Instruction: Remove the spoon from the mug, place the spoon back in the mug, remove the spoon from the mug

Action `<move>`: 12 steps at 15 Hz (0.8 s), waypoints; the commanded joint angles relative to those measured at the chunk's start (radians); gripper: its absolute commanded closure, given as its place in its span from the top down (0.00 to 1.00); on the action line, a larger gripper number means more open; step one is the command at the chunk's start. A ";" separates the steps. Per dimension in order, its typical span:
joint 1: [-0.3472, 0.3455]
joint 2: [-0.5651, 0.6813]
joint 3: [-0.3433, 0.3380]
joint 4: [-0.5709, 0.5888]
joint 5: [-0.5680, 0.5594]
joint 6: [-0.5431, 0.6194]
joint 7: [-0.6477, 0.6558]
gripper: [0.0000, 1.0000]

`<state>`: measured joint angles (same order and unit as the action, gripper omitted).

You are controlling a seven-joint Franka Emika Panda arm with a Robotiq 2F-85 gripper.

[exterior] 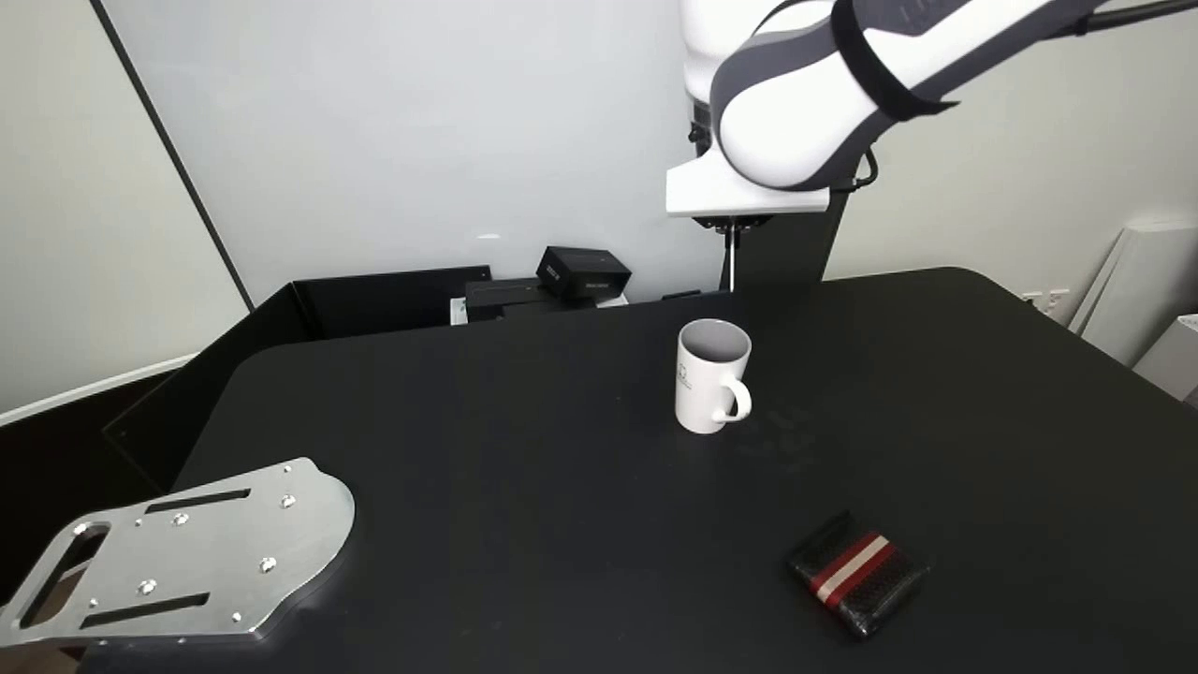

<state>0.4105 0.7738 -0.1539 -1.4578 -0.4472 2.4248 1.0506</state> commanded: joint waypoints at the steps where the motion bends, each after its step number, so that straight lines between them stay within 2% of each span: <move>1: 0.039 -0.063 -0.040 -0.138 -0.039 0.130 0.084 0.01; 6: 0.090 -0.086 -0.090 -0.241 -0.051 0.254 0.122 0.01; 12: 0.150 -0.112 -0.142 -0.332 -0.056 0.318 0.145 0.01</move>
<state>0.5244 0.7153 -0.2624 -1.7070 -0.4743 2.7151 1.1463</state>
